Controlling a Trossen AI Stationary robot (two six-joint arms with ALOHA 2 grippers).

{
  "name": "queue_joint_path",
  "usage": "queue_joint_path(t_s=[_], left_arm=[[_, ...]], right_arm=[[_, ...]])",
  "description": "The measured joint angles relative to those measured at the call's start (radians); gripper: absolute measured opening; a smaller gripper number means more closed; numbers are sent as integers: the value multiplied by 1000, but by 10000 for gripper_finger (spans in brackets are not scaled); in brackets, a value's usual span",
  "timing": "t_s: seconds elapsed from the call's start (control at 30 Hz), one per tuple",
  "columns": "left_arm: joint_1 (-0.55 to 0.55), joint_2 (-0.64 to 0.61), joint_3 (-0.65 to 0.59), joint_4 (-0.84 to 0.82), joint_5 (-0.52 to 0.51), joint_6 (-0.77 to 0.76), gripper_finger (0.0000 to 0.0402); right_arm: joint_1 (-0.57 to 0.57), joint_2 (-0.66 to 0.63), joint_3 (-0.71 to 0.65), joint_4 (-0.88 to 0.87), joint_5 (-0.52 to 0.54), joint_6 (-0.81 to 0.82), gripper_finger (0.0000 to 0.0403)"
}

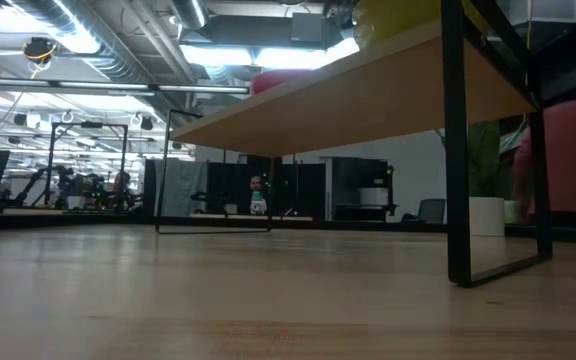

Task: Pick & Place Mini bowls
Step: Stack the white patterned bowl on top of the other white patterned bowls on the shelf

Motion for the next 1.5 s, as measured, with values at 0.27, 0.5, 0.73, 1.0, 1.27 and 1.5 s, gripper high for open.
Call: queue_joint_path(t_s=[0.27, 0.5, 0.73, 1.0, 1.27, 1.5], left_arm=[[0, 0, 0, -17, -22, 9, 3], [0, 0, 0, -18, -27, 16, 3], [0, 0, 0, -17, -39, 40, 3], [0, 0, 0, -16, -43, 53, 3], [-2, 2, 0, -17, -53, 69, 3], [-5, 1, 0, -21, -13, 101, 23]], right_arm=[[-13, 50, 0, 162, 15, -64, 173], [-37, 55, 0, 190, 62, -63, 144], [-41, 56, 0, 199, 59, -61, 121], [-41, 57, 0, 223, 39, -53, 38], [-42, 57, 1, 249, 37, -60, 23], [-42, 56, 1, 254, 26, -79, 13]])
